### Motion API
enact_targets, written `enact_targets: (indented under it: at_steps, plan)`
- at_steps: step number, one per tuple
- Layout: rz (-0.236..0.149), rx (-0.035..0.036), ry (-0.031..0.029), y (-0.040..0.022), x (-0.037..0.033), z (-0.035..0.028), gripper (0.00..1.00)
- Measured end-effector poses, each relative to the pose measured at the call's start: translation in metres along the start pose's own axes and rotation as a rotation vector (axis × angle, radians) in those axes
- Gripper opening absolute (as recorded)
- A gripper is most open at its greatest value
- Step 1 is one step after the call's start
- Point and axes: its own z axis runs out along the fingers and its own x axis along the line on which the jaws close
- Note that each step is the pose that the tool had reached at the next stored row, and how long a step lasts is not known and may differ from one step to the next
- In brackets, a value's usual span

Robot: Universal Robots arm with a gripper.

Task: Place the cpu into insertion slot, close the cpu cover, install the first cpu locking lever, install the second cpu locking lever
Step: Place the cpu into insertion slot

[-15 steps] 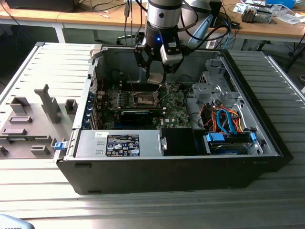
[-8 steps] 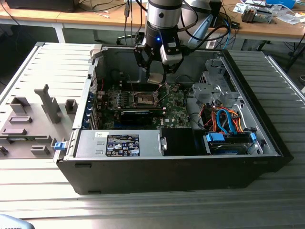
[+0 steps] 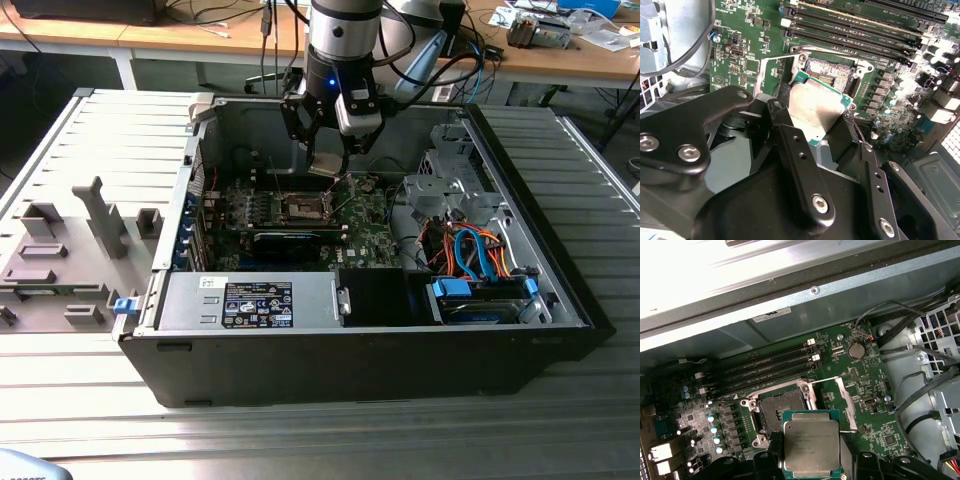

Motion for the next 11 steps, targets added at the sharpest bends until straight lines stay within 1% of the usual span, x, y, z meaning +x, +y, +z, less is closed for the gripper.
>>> enact_targets:
  at_steps: [11]
  plan:
    - [0.011,-0.0002,-0.0005,0.0,0.0,0.0004,0.54]
